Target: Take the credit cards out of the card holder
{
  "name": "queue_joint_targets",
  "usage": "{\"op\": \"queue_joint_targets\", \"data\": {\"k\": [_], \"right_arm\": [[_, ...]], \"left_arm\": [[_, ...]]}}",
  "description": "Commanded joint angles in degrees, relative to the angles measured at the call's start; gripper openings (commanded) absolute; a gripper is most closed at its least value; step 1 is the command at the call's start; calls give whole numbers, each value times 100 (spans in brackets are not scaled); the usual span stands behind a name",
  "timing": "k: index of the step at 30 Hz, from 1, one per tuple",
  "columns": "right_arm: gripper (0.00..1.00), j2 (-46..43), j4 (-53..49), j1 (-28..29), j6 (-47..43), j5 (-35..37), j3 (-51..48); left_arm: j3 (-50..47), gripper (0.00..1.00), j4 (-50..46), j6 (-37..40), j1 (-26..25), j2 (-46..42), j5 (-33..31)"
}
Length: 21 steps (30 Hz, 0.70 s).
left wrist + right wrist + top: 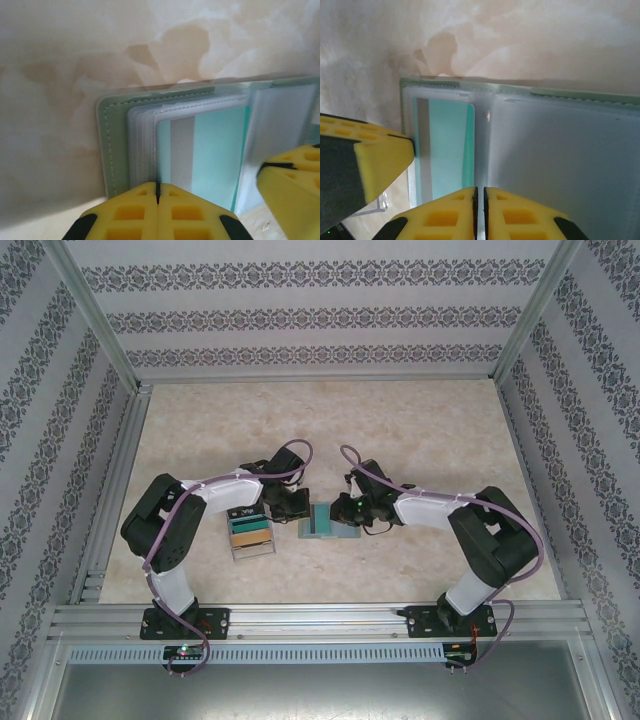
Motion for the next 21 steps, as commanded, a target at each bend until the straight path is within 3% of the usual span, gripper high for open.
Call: {"op": "queue_joint_targets", "data": {"k": [1,8,11,14,21], "right_arm": [[16,197,269,74,170,-281,177],[17,390,321,88,197,-359,180],[12,447,371,92,215,-422,180],[0,420,343,83,215,-397,158],[0,114,293,-121,193,-317,-128]], "left_arm": [[-19,2,-208,78,5,194,7],[-33,2,-225,82,-21,249,40],[-9,2,-233,79,-30,260,50],[6,2,-256,80,-39,259,31],[63,1,-460,172,-39,259,-141]]}}
